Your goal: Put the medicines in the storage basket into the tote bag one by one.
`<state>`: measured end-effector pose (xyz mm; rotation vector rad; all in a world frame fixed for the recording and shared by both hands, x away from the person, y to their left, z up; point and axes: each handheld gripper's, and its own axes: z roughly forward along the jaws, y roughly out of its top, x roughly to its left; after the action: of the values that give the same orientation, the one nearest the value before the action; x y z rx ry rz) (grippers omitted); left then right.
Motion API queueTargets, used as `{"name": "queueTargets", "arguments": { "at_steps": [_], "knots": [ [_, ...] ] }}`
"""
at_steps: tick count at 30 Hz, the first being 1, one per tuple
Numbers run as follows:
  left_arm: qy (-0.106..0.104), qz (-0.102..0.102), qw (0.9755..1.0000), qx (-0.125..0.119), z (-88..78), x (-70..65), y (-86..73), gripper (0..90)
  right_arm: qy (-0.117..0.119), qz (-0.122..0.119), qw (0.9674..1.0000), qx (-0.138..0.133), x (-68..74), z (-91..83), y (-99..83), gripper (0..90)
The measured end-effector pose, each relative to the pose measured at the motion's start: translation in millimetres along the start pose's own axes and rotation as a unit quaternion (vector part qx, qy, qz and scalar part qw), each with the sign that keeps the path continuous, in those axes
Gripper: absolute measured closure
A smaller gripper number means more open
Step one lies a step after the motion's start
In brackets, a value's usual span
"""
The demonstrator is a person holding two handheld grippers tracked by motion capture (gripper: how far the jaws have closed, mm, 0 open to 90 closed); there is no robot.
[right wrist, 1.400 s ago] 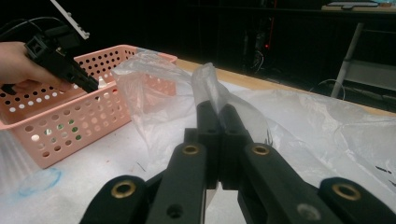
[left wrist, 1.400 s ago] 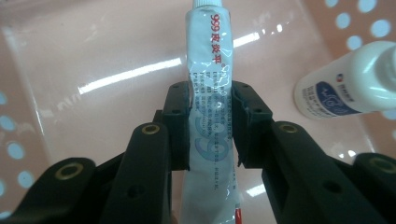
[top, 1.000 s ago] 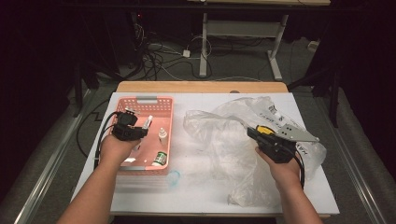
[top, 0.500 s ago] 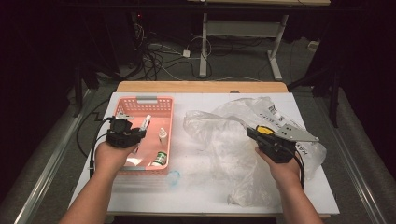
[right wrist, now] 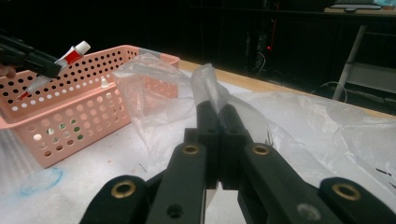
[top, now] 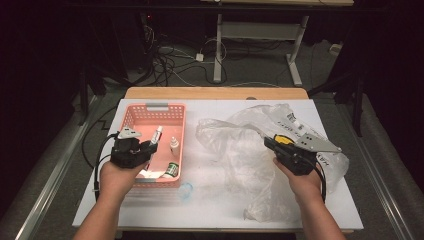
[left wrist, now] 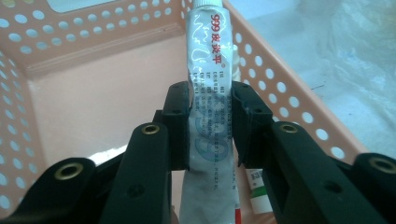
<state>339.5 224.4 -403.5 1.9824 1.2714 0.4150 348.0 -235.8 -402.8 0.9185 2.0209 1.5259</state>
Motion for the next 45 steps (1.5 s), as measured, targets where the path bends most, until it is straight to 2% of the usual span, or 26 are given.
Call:
{"name": "queueTargets", "arguments": {
  "at_steps": [10, 12, 13, 15, 21, 24, 28, 33, 37, 41, 45],
  "knots": [
    [-0.01, 0.007, 0.9998, -0.017, 3.7, -11.8, -20.2, 68.5, 0.003, -0.002, 1.0, 0.005, 1.6, 1.4, -0.3, 90.0],
    [-0.019, 0.003, 0.9993, -0.031, 3.0, -12.4, -24.5, 68.5, 0.004, -0.004, 1.0, 0.006, 2.4, 1.7, -0.6, 90.0],
    [-0.026, 0.001, 0.9992, -0.03, 4.0, -12.3, -25.4, 68.5, 0.004, -0.005, 1.0, 0.007, 2.8, 2.0, -0.9, 90.0],
    [-0.027, 0.005, 0.9993, -0.027, 4.7, -12.0, -25.7, 68.5, 0.005, -0.003, 0.9999, 0.009, 3.3, 2.7, -1.5, 90.0],
    [-0.038, 0.0, 0.9983, -0.045, 3.0, -14.1, -24.8, 68.5, 0.006, -0.006, 0.9999, 0.012, 3.9, 3.6, -1.5, 90.0],
    [-0.051, -0.001, 0.9971, -0.056, -1.8, -17.9, -23.0, 68.5, 0.005, -0.007, 0.9999, 0.009, 3.8, 3.3, -1.0, 90.0],
    [-0.042, 0.01, 0.9969, -0.066, -6.6, -24.6, -19.8, 68.4, 0.006, -0.006, 0.9999, 0.007, 3.0, 1.9, -0.6, 90.0],
    [-0.04, 0.007, 0.9958, -0.082, -11.9, -25.2, -17.2, 68.6, 0.006, -0.005, 1.0, 0.003, 2.8, -0.5, 1.4, 90.0],
    [-0.045, 0.007, 0.9943, -0.096, -17.2, -27.9, -14.9, 68.5, 0.005, -0.005, 1.0, 0.001, 1.8, -0.8, 1.4, 90.0],
    [-0.077, 0.0, 0.9903, -0.115, -24.3, -32.0, -12.3, 68.5, 0.004, -0.006, 1.0, 0.0, 1.8, -0.9, 1.7, 90.0],
    [-0.09, 0.006, 0.9886, -0.121, -26.4, -39.1, -9.9, 68.5, 0.004, -0.006, 1.0, 0.0, 2.0, -1.1, 1.8, 90.0]
  ]
}}
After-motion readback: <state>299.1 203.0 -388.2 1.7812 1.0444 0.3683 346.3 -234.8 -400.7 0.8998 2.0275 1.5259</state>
